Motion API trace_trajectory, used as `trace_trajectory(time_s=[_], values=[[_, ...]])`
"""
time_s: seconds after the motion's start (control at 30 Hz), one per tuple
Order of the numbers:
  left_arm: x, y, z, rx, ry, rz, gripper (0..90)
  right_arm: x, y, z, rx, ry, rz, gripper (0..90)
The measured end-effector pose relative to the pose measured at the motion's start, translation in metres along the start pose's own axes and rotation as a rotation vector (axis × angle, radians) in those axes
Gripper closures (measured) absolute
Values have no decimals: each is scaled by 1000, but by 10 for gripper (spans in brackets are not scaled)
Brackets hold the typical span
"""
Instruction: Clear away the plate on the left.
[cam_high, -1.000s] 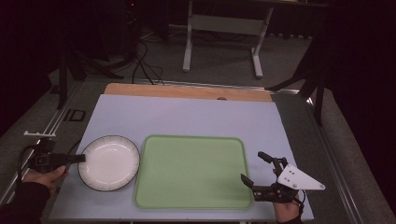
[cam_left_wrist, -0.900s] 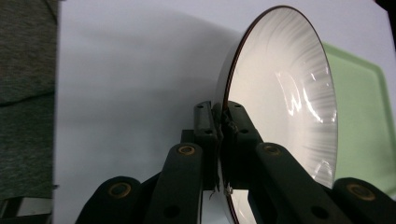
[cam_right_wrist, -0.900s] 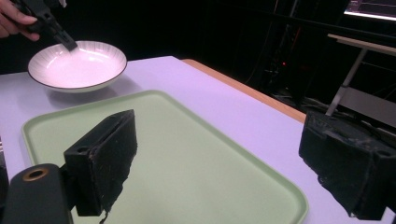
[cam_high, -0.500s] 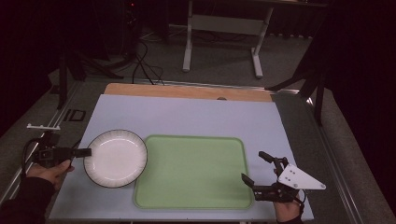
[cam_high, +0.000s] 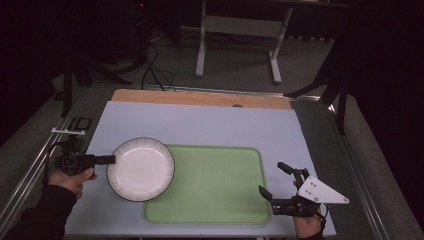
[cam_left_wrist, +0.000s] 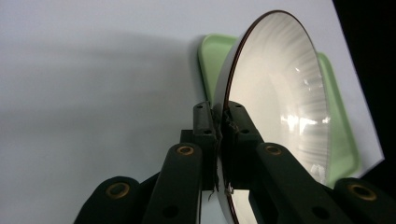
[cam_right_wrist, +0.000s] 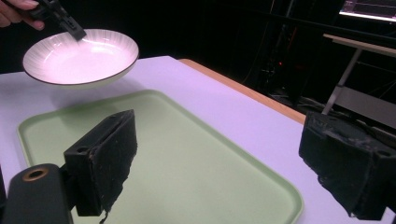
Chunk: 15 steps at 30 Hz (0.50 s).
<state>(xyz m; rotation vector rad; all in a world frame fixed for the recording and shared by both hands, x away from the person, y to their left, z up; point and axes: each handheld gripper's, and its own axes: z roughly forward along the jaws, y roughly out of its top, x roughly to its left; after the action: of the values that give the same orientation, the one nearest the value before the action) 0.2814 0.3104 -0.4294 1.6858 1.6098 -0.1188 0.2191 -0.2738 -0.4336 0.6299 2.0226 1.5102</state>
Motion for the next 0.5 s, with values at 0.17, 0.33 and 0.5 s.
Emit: trace_trajectory(time_s=[0.17, 0.33, 0.5], values=[[-15, 5, 9, 15, -27, 27, 857, -1, 0, -1, 0, -2, 0, 111], [-31, 10, 18, 31, -44, 65, 854, -1, 0, -1, -3, -3, -2, 111], [-46, 14, 28, 42, -63, 83, 853, -1, 0, -2, -5, -5, 0, 111]])
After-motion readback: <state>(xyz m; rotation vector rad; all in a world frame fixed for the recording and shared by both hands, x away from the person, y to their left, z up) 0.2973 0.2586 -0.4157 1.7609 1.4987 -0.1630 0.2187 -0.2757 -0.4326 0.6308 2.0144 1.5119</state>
